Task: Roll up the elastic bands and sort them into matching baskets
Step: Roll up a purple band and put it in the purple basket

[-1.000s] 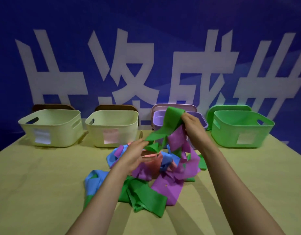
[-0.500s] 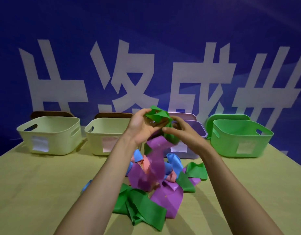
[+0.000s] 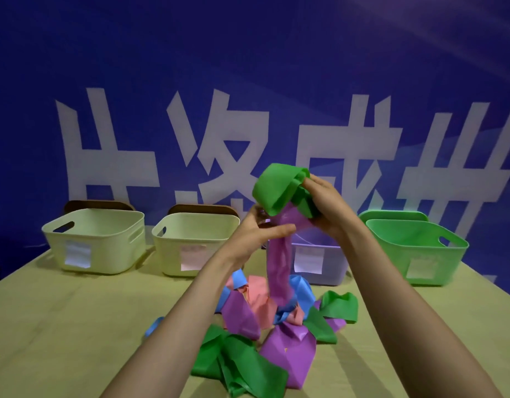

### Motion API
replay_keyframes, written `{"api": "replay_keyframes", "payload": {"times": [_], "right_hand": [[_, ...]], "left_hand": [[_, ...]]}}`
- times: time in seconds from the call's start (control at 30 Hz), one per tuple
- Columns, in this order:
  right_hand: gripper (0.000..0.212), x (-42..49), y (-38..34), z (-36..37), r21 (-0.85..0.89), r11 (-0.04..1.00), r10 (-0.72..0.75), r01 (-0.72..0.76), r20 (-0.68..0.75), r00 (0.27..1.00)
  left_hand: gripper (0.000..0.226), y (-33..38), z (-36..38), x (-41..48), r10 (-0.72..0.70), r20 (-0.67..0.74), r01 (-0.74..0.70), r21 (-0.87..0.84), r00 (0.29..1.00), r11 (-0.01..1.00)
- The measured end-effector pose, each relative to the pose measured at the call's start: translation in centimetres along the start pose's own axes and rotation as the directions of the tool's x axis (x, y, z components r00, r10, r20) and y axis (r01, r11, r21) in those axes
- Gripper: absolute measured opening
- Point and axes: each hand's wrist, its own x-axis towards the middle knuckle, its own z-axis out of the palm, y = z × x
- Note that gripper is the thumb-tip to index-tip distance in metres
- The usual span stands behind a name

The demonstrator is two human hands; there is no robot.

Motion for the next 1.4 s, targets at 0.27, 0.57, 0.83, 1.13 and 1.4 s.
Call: {"api": "replay_keyframes", "payload": {"times": [0.27,0.57,0.83,1.13,1.4], "right_hand": [[0.021,0.2,-1.1,-1.6,0.307,0.95,0.102,-0.059,-0.129,0.986],[0.018,-0.4,2.1,-4.0,0.155,0.923,0.355,-0.353,0.012,0.935],[0.027,-2.2,3.0,-5.9,-0.44,0.838,0.441,-0.323,0.199,0.875],[0.027,-2.8,2.6,-4.2,-0.667,0.725,0.35,-0.171,0.143,0.926],[0.054,-2.7,3.9,-4.9,-0.796,0.601,0.343,0.068,0.334,0.878]], "left_hand": [[0.022,2.1,-1.5,-0.6,-0.034,-0.023,0.031,-0.101,0.999,0.994],[0.011,4.7,-3.8,-0.2,-0.096,-0.339,0.005,-0.26,0.936,0.966],[0.009,5.1,-4.8,1.2,0.001,-0.443,0.004,0.01,0.897,1.0],[0.006,2.6,-4.5,2.8,0.062,-0.672,-0.037,0.051,0.738,0.998],[0.011,1.0,-4.9,2.6,0.058,-0.63,0.0,0.092,0.774,0.996]]}}
